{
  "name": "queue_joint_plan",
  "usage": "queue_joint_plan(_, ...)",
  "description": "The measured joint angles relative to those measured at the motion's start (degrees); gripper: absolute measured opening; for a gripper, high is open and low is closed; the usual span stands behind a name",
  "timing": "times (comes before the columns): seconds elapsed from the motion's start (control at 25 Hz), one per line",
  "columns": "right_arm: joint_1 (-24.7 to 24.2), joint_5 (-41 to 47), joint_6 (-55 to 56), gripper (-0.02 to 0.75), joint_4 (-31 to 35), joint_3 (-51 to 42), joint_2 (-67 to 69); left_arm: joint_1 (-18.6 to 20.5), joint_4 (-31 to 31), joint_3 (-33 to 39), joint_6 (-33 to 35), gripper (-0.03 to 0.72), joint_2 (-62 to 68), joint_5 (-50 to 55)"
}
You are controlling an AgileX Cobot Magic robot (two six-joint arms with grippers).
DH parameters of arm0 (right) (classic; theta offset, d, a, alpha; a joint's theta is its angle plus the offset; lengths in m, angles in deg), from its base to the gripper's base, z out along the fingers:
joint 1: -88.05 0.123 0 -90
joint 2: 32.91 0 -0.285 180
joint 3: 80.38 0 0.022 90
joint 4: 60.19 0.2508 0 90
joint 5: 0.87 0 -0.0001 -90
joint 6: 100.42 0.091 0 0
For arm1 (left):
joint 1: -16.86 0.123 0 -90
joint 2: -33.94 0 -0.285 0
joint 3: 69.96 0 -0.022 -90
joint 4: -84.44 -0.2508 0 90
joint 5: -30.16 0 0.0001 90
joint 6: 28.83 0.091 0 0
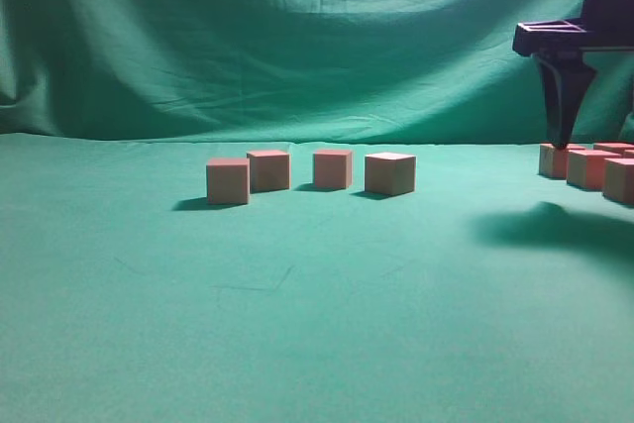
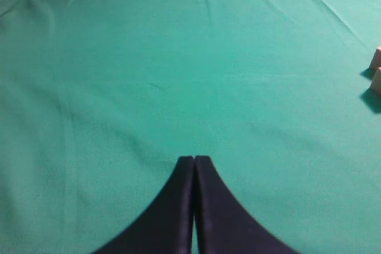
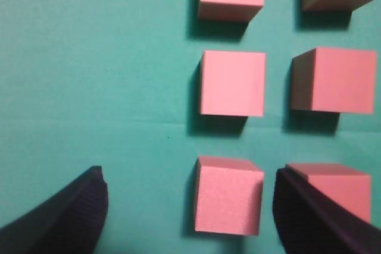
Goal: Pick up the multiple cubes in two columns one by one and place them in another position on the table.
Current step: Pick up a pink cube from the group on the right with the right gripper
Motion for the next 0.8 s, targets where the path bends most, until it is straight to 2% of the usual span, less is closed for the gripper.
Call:
queue_joint_plan(0.52, -0.1, -0.3, 0.1, 0.578, 0.0, 0.0, 4.6, 0.0, 0.0, 0.0, 0.0, 0.000, 0.0, 0.0)
queue_joint_plan(0.56, -0.1, -0.5, 0.1, 0.517, 0.0, 0.0, 5.0, 0.0, 0.0, 0.0, 0.0, 0.000, 0.0, 0.0)
queue_joint_plan(0.6, -0.1, -0.5, 0.1, 0.519, 0.0, 0.0, 5.2, 0.0, 0.0, 0.0, 0.0, 0.000, 0.0, 0.0)
queue_joint_plan(0.64, -0.2, -0.5, 0.1, 0.455, 0.0, 0.0, 5.5, 0.0, 0.0, 0.0, 0.0, 0.000, 0.0, 0.0)
queue_joint_plan(0.8, -0.2, -0.7, 0.1, 0.287, 0.0, 0.0, 5.7, 0.0, 0.0, 0.0, 0.0, 0.000, 0.0, 0.0)
